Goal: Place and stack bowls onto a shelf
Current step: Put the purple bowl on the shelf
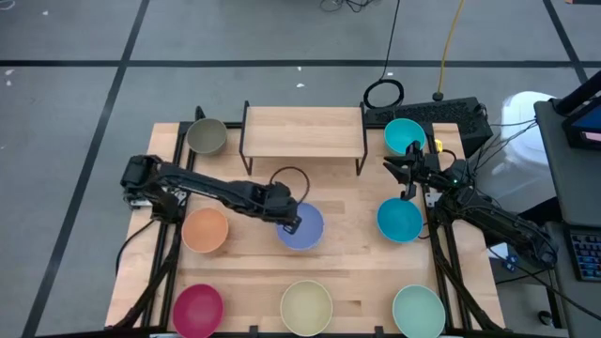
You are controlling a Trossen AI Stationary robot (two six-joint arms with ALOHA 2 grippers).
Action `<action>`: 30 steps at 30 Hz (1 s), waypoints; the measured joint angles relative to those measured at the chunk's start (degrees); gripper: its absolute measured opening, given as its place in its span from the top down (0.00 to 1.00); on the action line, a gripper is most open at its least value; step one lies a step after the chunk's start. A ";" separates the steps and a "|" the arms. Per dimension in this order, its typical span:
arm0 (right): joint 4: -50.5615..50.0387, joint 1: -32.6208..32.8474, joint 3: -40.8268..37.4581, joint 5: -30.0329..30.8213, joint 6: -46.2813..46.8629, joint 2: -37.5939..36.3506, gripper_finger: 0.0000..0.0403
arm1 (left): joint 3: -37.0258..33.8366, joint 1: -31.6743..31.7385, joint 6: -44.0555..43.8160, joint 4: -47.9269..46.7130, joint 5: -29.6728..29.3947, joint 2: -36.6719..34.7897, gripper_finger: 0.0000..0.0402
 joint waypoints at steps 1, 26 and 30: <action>0.00 -0.01 0.00 -0.02 0.00 -0.02 0.81 | 0.00 0.06 0.48 0.03 -0.65 -1.48 0.98; -1.33 -0.01 0.00 0.10 0.00 0.02 0.81 | 15.59 24.67 23.54 -10.02 -10.03 -23.33 0.98; -1.79 0.00 0.00 0.13 0.00 0.02 0.81 | 21.05 30.79 25.23 -14.69 -7.12 -22.37 0.98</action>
